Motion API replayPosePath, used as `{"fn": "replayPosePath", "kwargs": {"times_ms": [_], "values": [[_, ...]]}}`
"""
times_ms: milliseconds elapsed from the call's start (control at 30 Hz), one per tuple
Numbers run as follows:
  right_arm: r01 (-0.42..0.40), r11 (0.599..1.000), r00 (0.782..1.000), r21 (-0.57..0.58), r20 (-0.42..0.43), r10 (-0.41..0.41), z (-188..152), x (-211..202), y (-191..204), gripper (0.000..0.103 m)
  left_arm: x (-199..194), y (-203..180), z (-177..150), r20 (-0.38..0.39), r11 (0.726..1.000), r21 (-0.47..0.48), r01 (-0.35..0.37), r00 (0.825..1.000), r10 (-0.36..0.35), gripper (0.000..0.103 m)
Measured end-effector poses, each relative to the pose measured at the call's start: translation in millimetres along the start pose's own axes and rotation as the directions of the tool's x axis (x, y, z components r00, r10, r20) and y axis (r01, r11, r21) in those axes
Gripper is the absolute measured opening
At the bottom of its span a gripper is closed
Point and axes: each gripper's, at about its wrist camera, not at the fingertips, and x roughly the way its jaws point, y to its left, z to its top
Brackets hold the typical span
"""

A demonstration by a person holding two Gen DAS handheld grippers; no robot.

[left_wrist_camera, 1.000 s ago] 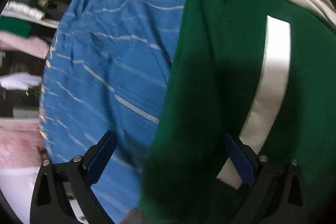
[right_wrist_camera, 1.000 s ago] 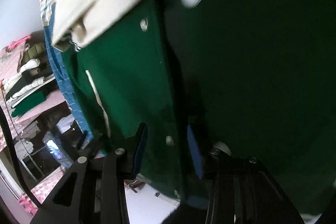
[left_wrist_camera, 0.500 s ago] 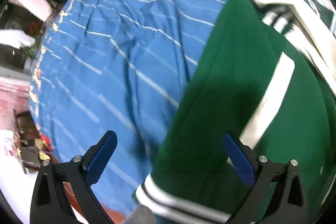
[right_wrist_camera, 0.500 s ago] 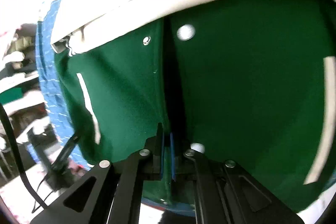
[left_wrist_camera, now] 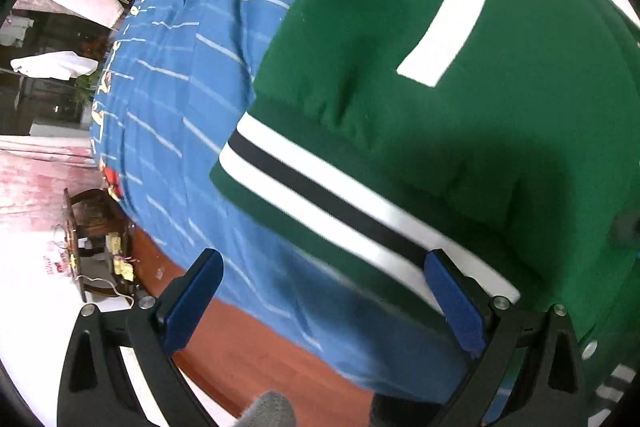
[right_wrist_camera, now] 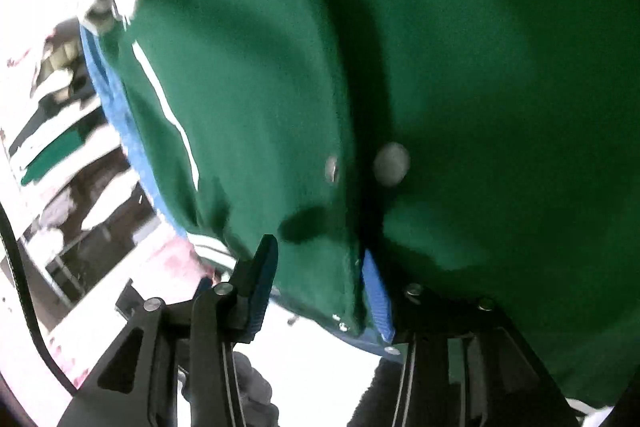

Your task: Fold large clothes

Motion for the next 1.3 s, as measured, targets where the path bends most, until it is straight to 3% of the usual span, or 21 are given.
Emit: {"fn": "replayPosePath", "kwargs": {"times_ms": [33,133,233,333,433,500,600,667,733,800,900,933,967,1000,1033,1100,1133,1233,1300], "values": [[0.039,0.999,0.999,-0.036,-0.005,-0.039,-3.6,7.2,2.4,0.005,-3.5,0.7,-1.2,0.003,1.0,-0.002,0.002,1.0,-0.002,0.103],[0.186,0.978,0.982,-0.095,0.056,-0.181,-15.7,-0.9,1.7,0.004,-13.8,5.0,-4.1,0.028,1.0,0.005,0.009,1.0,-0.009,0.103],[0.189,0.976,0.981,-0.104,0.053,-0.184,-19.2,-12.4,-9.2,0.004,-19.1,-3.0,-5.4,0.06,0.998,0.054,-0.008,0.998,0.004,0.103],[0.194,0.97,0.981,-0.146,0.036,-0.191,-25.7,-26.8,1.2,0.021,-29.2,-18.0,3.0,0.114,0.996,0.084,0.001,0.993,-0.01,0.103],[0.268,0.951,0.958,-0.157,0.152,-0.244,-36.1,-69.9,17.6,0.043,-41.5,-37.8,21.7,0.16,0.996,0.089,0.028,0.986,-0.042,0.103],[0.362,0.924,0.908,-0.123,0.273,-0.319,-45.7,-122.2,8.1,0.044,-47.8,-55.4,38.2,0.192,0.995,0.088,0.041,0.98,-0.057,0.103],[0.473,0.881,0.798,-0.001,0.424,-0.428,-50.5,-204.0,-18.1,0.044,-47.7,-84.2,57.1,0.233,0.994,0.105,0.016,0.972,-0.04,0.103],[0.511,0.857,0.738,0.056,0.482,-0.472,-41.6,-250.2,-45.9,0.044,-40.6,-106.3,67.3,0.254,0.992,0.122,-0.014,0.967,-0.017,0.103],[0.543,0.836,0.697,0.079,0.512,-0.502,-19.1,-277.3,-67.2,0.044,-23.4,-131.0,74.0,0.233,0.988,0.148,-0.052,0.972,0.016,0.103],[0.591,0.804,0.663,0.069,0.526,-0.533,5.0,-290.7,-83.4,0.044,-8.2,-147.4,76.8,0.217,0.979,0.164,-0.123,0.972,0.085,0.103],[0.597,0.802,0.67,0.016,0.54,-0.509,34.1,-289.4,-91.4,0.043,-9.5,-146.9,72.1,0.254,0.98,0.129,-0.153,0.96,0.116,0.103],[0.597,0.802,0.675,-0.013,0.548,-0.494,42.6,-290.9,-95.5,0.032,-9.9,-146.3,69.8,0.264,0.981,0.114,-0.158,0.957,0.123,0.103],[0.632,0.775,0.647,-0.012,0.559,-0.518,52.9,-293.7,-103.5,0.021,-9.7,-145.3,68.1,0.27,0.982,0.098,-0.159,0.954,0.128,0.103],[0.657,0.754,0.619,0.018,0.558,-0.552,59.5,-298.0,-113.6,0.021,-9.0,-145.4,65.8,0.273,0.984,0.069,-0.162,0.952,0.138,0.103],[0.63,0.775,0.634,0.042,0.549,-0.545,65.0,-303.8,-126.6,0.021,-9.0,-145.8,64.9,0.274,0.985,0.047,-0.165,0.951,0.146,0.103],[0.524,0.846,0.69,0.099,0.533,-0.49,72.2,-320.8,-159.4,0.021,-9.6,-147.4,64.6,0.281,0.983,0.008,-0.181,0.944,0.172,0.103],[0.508,0.856,0.702,0.095,0.529,-0.476,73.3,-324.0,-164.2,0.021,-10.4,-149.0,64.7,0.281,0.981,-0.001,-0.192,0.942,0.185,0.103],[0.58,0.815,0.695,0.023,0.508,-0.509,71.6,-326.7,-156.8,0.026,-14.8,-152.2,67.4,0.253,0.976,0.006,-0.22,0.944,0.211,0.103],[0.568,0.823,0.731,-0.012,0.466,-0.498,65.8,-338.1,-158.1,0.032,-24.8,-152.3,67.4,0.213,0.978,0.0,-0.21,0.955,0.205,0.103]]}}
